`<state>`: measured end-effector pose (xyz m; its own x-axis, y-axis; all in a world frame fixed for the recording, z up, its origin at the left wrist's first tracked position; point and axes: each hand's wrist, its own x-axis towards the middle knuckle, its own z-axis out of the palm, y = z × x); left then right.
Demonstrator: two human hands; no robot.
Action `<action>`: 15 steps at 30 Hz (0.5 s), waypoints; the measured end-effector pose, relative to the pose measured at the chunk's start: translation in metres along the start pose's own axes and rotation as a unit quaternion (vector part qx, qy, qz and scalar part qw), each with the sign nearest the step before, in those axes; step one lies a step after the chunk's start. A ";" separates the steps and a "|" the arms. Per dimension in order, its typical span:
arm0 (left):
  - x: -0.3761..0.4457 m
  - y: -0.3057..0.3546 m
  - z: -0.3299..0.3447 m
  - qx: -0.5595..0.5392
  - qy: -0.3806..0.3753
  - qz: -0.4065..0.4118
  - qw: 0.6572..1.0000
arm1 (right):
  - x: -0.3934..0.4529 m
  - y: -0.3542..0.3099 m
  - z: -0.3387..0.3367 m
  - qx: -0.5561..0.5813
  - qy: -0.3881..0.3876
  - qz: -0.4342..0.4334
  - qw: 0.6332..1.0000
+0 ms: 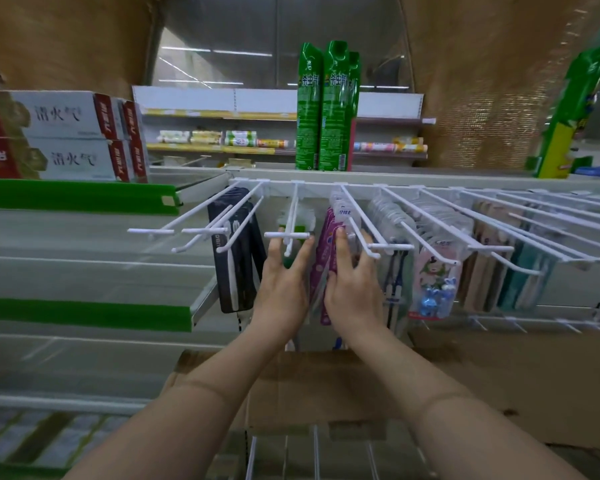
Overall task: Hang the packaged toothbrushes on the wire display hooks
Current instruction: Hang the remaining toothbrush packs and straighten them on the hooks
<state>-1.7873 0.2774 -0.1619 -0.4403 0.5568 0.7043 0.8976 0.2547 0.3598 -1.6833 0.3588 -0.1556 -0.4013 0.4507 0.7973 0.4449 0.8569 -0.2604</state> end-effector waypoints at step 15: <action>0.020 -0.011 0.006 0.002 0.004 0.025 1.000 | 0.007 0.005 0.017 0.000 0.056 -0.006 0.998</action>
<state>-1.8060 0.2909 -0.1552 -0.3951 0.5631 0.7258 0.9185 0.2300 0.3216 -1.6979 0.3706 -0.1608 -0.3157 0.4091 0.8561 0.4397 0.8626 -0.2501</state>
